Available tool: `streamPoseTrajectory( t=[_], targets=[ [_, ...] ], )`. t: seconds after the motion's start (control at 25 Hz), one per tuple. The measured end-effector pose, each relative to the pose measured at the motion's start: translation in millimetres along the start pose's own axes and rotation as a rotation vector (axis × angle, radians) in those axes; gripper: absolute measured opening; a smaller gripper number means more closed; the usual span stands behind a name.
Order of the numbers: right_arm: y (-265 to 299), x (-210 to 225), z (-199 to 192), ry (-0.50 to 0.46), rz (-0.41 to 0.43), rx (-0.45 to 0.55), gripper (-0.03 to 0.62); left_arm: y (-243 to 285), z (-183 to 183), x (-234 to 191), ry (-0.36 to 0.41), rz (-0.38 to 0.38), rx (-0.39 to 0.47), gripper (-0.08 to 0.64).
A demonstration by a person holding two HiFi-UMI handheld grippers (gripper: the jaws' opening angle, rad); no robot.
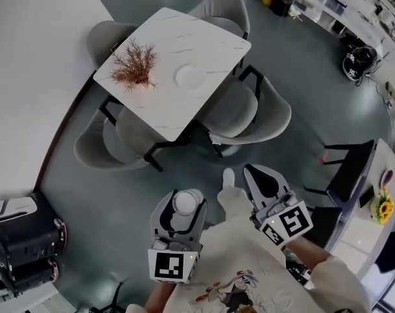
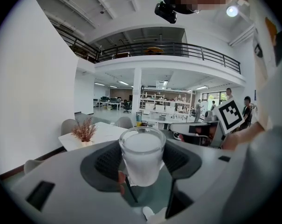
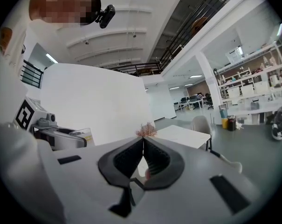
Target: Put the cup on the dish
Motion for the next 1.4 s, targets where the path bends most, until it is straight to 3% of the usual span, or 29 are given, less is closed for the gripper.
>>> streamPoseTrajectory(
  t=[0.36,0.44,0.52,0.72,0.92,1.2,1.4],
  targets=[
    [77.8,82.8,33.7,-0.018,0.102,-0.024,0.006,113.8,37.1,-20.1,0.024,0.007,-0.055,0.272],
    [89.3,93.6,37.4,-0.02,0.115,-0.033,0.006,130.8,45.5,-22.7,0.004,0.025,-0.027,0.272],
    [97.3,101.7,38.1,-0.025,0.132,-0.041,0.006,139.8,50.4,-25.1,-0.009,0.048,-0.005,0.272],
    [114.4,117.2,32.7,0.0,0.165,-0.065,0.006,147.0,43.3,-29.7,-0.011,0.107,-0.044,0.272],
    [120.8,116.0,34.6,-0.007,0.197,-0.063,0.006,149.3,44.6,-29.3,-0.018,0.118,-0.046,0.272],
    [132.5,115.1,37.3,0.025,0.181,-0.046,0.006,162.9,48.9,-45.8,0.004,0.074,-0.061,0.272],
    [156.8,114.1,40.7,0.044,0.116,-0.037,0.006,184.2,60.8,-73.3,-0.001,0.027,-0.036,0.272]
  ],
)
Point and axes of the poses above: the fingertips, and each gripper's own axes: y forward along the fingers, x to its right, z out of its top, the point moved 10 cm from there along -y, backward along the fingers, and after that the axes turned 2 degrees about x, right-handed, at the moved point
